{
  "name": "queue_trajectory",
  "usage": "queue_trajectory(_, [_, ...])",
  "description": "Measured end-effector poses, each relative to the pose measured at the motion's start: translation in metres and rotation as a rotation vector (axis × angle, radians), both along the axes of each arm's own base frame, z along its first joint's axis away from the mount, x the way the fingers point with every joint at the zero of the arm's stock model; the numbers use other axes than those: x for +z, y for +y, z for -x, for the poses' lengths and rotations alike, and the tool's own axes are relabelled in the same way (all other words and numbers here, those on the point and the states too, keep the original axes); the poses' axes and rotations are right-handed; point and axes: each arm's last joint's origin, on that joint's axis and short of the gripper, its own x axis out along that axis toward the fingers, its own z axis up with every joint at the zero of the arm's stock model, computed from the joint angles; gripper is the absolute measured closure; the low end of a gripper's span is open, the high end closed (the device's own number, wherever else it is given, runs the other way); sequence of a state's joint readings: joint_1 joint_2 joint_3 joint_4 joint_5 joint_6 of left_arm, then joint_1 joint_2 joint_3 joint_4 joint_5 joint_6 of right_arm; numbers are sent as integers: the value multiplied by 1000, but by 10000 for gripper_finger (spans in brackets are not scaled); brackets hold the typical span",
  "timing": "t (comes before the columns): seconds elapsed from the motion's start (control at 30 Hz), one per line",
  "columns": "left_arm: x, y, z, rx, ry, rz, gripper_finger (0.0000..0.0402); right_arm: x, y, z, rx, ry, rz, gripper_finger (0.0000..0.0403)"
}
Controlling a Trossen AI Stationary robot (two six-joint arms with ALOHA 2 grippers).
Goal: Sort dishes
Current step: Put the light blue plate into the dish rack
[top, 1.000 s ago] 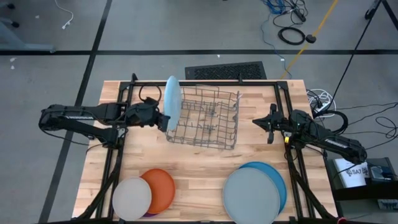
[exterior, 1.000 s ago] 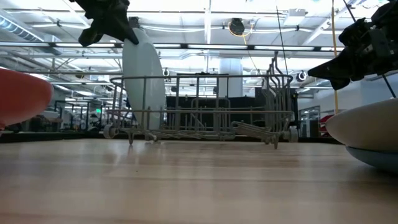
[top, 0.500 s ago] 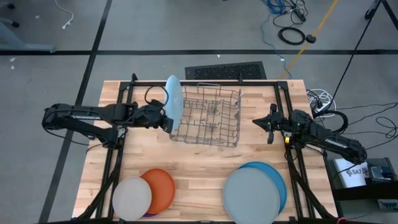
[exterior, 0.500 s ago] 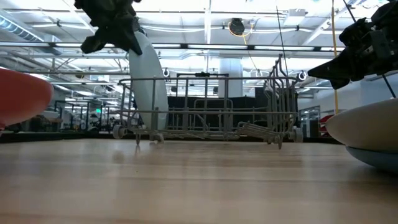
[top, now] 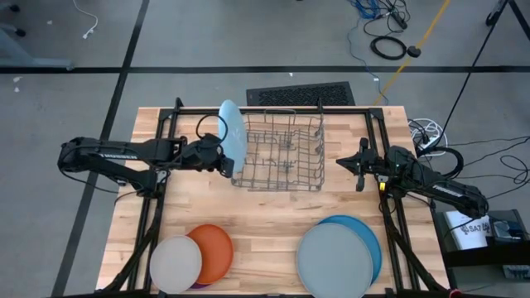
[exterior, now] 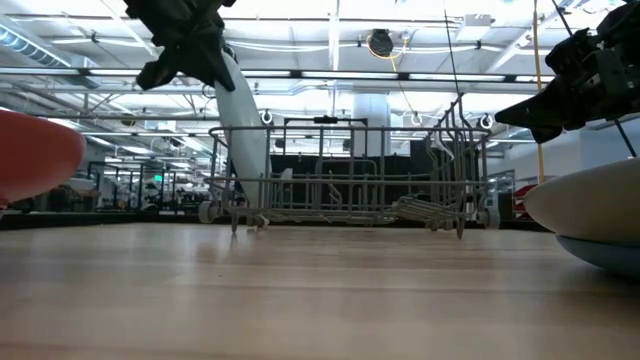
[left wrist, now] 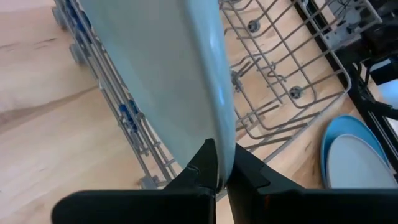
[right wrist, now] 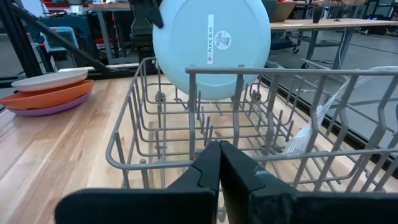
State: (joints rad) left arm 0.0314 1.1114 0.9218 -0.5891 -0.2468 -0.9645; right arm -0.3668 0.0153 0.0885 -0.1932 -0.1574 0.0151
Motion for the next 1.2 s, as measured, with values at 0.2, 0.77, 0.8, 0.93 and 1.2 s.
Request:
queue_trajectory(0.2, [1,0,0,22,-6,-35,352,0,0,0,0,0,-2,399])
queue_trajectory(0.77, [21,-1,19,35,-98,-84,210,0,0,0,0,0,-3,399])
queue_trajectory(0.8, [22,-2,21,32,-104,-87,210,0,0,0,0,0,-3,399])
queue_trajectory(0.93, [29,-4,28,8,-131,-110,210,0,0,0,-1,-2,-10,399])
queue_trajectory(1.2, [42,-7,45,37,-195,-185,210,0,0,0,-2,-4,-18,399])
